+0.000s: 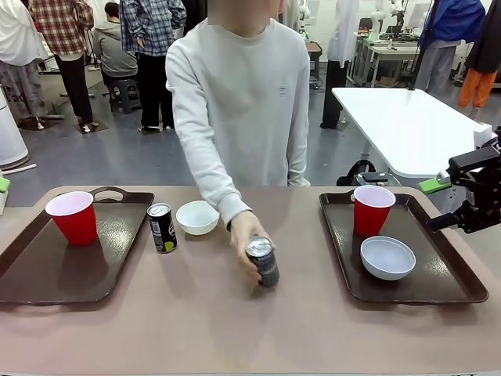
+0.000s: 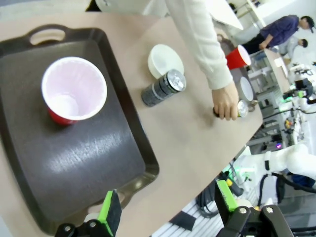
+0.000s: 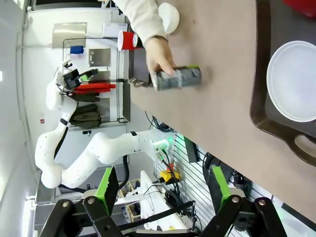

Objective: Prepare tableware on both trays.
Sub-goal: Pick up a Picnic Bowl from the table and place it on a Handle tray.

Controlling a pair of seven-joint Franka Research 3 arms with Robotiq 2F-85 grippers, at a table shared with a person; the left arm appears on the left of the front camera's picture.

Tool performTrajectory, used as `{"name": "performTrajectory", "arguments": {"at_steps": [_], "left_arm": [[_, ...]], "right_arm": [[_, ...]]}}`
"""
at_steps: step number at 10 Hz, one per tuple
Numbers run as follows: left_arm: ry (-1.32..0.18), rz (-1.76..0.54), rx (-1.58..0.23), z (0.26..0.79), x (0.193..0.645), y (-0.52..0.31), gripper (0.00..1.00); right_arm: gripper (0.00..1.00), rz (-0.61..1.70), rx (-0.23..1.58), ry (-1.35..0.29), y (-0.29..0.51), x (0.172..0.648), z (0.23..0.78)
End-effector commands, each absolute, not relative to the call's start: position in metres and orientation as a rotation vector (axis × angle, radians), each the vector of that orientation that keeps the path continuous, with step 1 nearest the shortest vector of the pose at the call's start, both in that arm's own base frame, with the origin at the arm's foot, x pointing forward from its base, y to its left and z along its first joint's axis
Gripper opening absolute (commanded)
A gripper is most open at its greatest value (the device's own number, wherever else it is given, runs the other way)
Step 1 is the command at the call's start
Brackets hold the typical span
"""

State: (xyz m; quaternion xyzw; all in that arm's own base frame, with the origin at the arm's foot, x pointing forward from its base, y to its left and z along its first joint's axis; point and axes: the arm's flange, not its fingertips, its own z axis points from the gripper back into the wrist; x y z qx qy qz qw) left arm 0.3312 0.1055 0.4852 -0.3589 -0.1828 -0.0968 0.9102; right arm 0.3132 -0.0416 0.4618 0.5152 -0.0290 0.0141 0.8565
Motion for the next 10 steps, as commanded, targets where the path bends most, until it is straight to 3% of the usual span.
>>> {"name": "performTrajectory", "arguments": {"at_steps": [1,4,10], "left_arm": [[-0.394,-0.170,-0.590,0.529,0.344,0.076,1.00],[-0.298,-0.190,-0.355,0.570,0.388,0.018,1.00],[-0.248,-0.280,0.045,0.525,0.424,-0.109,1.00]], "right_arm": [[0.95,0.044,1.107,-0.070,-0.041,0.314,0.460],[0.95,0.044,1.107,-0.070,-0.041,0.314,0.460],[0.95,0.044,1.107,-0.070,-0.041,0.314,0.460]]}}
